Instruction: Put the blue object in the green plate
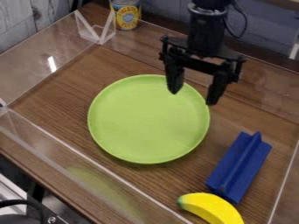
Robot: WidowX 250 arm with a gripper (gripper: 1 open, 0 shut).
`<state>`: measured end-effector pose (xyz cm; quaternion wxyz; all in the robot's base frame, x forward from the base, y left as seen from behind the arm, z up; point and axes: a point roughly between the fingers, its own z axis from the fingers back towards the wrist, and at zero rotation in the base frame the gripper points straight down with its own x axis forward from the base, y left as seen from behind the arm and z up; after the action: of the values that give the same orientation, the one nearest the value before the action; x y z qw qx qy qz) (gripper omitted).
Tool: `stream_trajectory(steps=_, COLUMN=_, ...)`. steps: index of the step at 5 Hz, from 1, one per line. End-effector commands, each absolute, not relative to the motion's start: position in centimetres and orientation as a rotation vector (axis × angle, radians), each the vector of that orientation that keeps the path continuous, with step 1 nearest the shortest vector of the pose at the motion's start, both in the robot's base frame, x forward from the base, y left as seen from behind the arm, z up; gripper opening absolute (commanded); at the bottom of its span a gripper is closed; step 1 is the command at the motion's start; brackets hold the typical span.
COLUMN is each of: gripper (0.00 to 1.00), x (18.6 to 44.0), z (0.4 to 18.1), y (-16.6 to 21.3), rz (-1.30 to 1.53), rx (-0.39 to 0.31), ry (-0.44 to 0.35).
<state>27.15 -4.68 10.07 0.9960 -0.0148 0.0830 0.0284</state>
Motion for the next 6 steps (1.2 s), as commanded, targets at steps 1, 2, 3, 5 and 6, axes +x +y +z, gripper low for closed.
stream_trajectory(steps=1, gripper=1.00, x=27.1, z=11.1, y=-5.6, rz=0.080, rx=-0.045, ry=0.114)
stream_trajectory(steps=2, gripper=1.00, x=26.8, z=11.1, y=-6.7, rz=0.102, rx=-0.049, ry=0.096)
stream_trajectory(steps=3, gripper=1.00, x=26.5, z=11.3, y=-8.2, rz=0.124, rx=-0.058, ry=0.068)
stream_trajectory(steps=5, gripper=1.00, x=26.0, z=11.0, y=-11.3, rz=0.126, rx=-0.082, ry=0.015)
stream_trajectory(steps=6, gripper=1.00, x=26.0, z=10.6, y=-11.9, rz=0.126, rx=-0.091, ry=-0.002)
